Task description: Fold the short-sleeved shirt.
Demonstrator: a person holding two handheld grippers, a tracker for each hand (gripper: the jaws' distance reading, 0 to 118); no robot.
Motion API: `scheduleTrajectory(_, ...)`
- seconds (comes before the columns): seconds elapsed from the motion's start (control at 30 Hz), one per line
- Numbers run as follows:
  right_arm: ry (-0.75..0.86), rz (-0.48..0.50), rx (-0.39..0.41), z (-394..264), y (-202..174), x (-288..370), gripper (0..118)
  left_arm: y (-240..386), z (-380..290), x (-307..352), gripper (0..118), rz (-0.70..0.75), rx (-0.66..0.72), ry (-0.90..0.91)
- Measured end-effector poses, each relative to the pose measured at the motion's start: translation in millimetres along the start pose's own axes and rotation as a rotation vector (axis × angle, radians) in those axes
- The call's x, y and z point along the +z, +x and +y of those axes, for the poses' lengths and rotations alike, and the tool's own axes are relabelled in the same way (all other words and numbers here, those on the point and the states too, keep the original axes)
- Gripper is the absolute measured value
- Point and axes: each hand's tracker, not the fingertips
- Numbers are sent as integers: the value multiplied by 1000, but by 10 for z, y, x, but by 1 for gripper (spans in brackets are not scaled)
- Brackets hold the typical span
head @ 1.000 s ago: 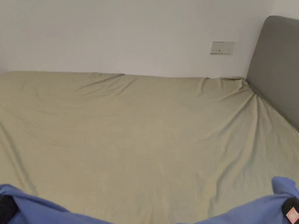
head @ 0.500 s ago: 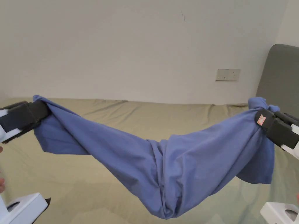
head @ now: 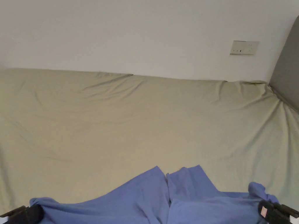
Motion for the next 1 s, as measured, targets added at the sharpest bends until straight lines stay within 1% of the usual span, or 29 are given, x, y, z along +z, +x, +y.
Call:
scheduleTrajectory(0.07,-29,2,-2,-169,43,287,7,-89,-158,276,1,36,-13,-30)
scheduleTrajectory(0.13,-44,0,-31,-352,44,568,7,-177,-336,518,1,53,-23,-51)
scheduleTrajectory(0.17,-80,-18,-44,-445,65,674,7,-228,-442,613,1,87,-22,-81)
scheduleTrajectory(0.27,-142,-48,-85,-785,111,870,7,-365,-750,717,1,139,-59,-148)
scheduleTrajectory(0.33,-154,-52,-95,-983,167,874,7,-456,-907,675,1,169,-24,-188)
scheduleTrajectory(0.37,-193,-82,-112,-1105,153,840,7,-503,-983,631,1,164,-25,-195)
scheduleTrajectory(0.43,-222,-127,-101,-1308,227,729,7,-599,-1106,519,1,195,-33,-222)
scheduleTrajectory(0.47,-260,-149,-107,-1408,276,665,7,-651,-1162,471,1,242,-32,-254)
scheduleTrajectory(0.5,-273,-148,-134,-1495,309,620,7,-688,-1211,447,1,237,-27,-266)
scheduleTrajectory(0.57,-278,-147,-137,-1601,343,571,7,-709,-1275,462,1,233,-25,-264)
scheduleTrajectory(0.63,-278,-150,-133,-1652,336,553,9,-676,-1322,513,2,228,-57,-248)
scheduleTrajectory(0.67,-269,-157,-112,-1661,323,545,14,-666,-1323,527,7,228,-78,-226)
scheduleTrajectory(0.7,-250,-180,-73,-1645,298,567,32,-625,-1304,567,24,259,-106,-207)
scheduleTrajectory(0.73,-231,-216,-29,-1614,270,610,56,-579,-1280,628,43,287,-133,-185)
scheduleTrajectory(0.77,-197,-241,36,-1558,239,699,80,-519,-1230,733,67,284,-177,-139)
scheduleTrajectory(0.8,-144,-258,80,-1498,203,808,94,-456,-1172,865,94,256,-195,-89)
scheduleTrajectory(0.83,-72,-270,107,-1434,164,938,93,-387,-1113,992,109,238,-200,-35)
scheduleTrajectory(0.87,19,-281,142,-1346,111,1102,93,-293,-1041,1152,117,214,-214,29)
scheduleTrajectory(0.9,102,-303,178,-1248,39,1293,93,-190,-963,1332,118,182,-223,106)
scheduleTrajectory(1.0,353,-326,232,-1070,-174,1763,92,68,-837,1765,118,75,-252,282)
